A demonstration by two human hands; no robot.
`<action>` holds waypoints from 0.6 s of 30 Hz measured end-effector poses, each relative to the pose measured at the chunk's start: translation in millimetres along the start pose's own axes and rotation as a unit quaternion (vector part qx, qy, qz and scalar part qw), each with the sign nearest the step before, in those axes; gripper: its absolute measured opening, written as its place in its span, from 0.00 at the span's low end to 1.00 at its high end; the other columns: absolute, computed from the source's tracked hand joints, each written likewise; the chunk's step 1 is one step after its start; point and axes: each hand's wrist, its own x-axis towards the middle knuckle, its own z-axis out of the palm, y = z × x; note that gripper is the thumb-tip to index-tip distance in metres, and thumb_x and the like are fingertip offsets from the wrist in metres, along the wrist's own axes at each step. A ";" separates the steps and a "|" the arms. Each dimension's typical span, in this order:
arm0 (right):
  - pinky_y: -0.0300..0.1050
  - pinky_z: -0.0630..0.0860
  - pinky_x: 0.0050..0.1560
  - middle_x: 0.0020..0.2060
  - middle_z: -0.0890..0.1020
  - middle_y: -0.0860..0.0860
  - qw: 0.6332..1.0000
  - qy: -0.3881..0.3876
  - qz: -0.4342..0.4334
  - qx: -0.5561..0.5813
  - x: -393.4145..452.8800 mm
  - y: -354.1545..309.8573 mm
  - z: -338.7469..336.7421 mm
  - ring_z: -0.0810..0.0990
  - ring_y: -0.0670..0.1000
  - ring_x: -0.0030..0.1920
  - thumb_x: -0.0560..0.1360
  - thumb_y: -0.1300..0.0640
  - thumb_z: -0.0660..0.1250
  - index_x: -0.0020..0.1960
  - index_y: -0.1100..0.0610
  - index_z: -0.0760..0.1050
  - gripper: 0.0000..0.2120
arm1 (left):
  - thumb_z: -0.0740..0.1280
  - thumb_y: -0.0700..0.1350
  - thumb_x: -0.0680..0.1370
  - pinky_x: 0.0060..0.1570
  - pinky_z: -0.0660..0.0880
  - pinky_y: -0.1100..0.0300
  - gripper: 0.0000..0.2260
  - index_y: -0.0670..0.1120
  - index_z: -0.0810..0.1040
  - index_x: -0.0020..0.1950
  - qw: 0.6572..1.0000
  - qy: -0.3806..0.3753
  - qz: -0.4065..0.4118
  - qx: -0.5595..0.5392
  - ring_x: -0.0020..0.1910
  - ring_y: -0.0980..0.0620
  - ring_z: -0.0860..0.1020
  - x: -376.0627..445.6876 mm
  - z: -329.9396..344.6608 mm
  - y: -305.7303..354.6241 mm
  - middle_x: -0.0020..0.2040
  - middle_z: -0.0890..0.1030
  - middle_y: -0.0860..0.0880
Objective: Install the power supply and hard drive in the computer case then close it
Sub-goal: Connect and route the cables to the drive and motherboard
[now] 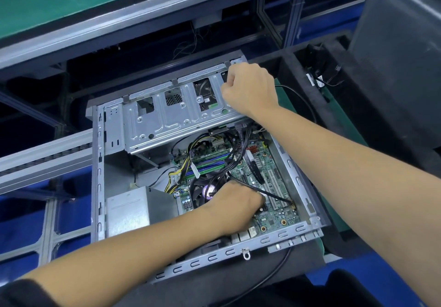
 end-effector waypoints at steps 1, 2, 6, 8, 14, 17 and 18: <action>0.52 0.80 0.43 0.40 0.84 0.57 1.000 0.001 0.000 0.001 0.2 0.2 0.1 0.82 0.58 0.41 0.72 0.58 0.62 0.46 0.62 0.80 0.10 | 0.64 0.36 0.67 0.42 0.68 0.58 0.07 0.47 0.72 0.40 1.000 0.014 -0.004 -0.013 0.33 0.47 0.72 -1.9 -1.7 -0.5 0.32 0.77 0.48; 0.52 0.80 0.43 0.39 0.84 0.57 1.000 0.002 -0.001 0.001 0.4 0.2 0.2 0.82 0.58 0.41 0.72 0.58 0.62 0.46 0.62 0.80 0.10 | 0.65 0.36 0.67 0.45 0.68 0.57 0.07 0.48 0.74 0.41 0.999 0.022 -0.007 -0.025 0.34 0.47 0.74 -3.6 -3.1 -1.1 0.34 0.79 0.48; 0.51 0.80 0.43 0.39 0.84 0.56 1.000 0.002 -0.001 0.001 0.3 0.1 0.3 0.82 0.57 0.40 0.72 0.58 0.62 0.46 0.61 0.80 0.10 | 0.65 0.36 0.68 0.49 0.74 0.59 0.14 0.50 0.82 0.48 0.997 0.014 -0.007 -0.076 0.42 0.50 0.81 -5.6 -4.2 -5.9 0.40 0.84 0.51; 0.53 0.80 0.45 0.39 0.84 0.56 1.000 0.002 -0.002 0.003 0.0 0.4 0.3 0.82 0.57 0.40 0.73 0.58 0.63 0.46 0.61 0.80 0.10 | 0.66 0.34 0.68 0.48 0.76 0.59 0.16 0.48 0.84 0.51 0.994 0.012 -0.010 -0.107 0.43 0.50 0.82 -5.1 -4.0 -7.5 0.42 0.85 0.50; 0.51 0.80 0.43 0.38 0.84 0.56 1.000 0.005 -0.005 0.003 0.9 1.6 1.0 0.82 0.57 0.40 0.73 0.57 0.63 0.45 0.61 0.80 0.10 | 0.65 0.35 0.70 0.44 0.72 0.62 0.12 0.47 0.84 0.46 0.995 -0.013 0.001 -0.101 0.43 0.51 0.81 -5.7 -3.1 -8.4 0.40 0.84 0.50; 0.49 0.79 0.42 0.38 0.84 0.55 1.000 0.007 -0.005 0.003 1.3 1.9 1.8 0.82 0.57 0.39 0.72 0.57 0.63 0.45 0.61 0.80 0.10 | 0.64 0.35 0.70 0.39 0.71 0.58 0.08 0.44 0.79 0.45 0.999 0.004 0.022 -0.047 0.38 0.47 0.78 -4.9 1.9 -4.5 0.38 0.81 0.48; 0.49 0.79 0.42 0.38 0.84 0.55 1.000 0.007 -0.004 0.004 1.4 1.9 2.2 0.81 0.57 0.39 0.72 0.57 0.63 0.45 0.61 0.80 0.10 | 0.63 0.35 0.69 0.37 0.72 0.56 0.09 0.44 0.77 0.46 0.999 0.010 0.030 -0.036 0.37 0.47 0.76 -4.2 3.6 -3.4 0.37 0.80 0.47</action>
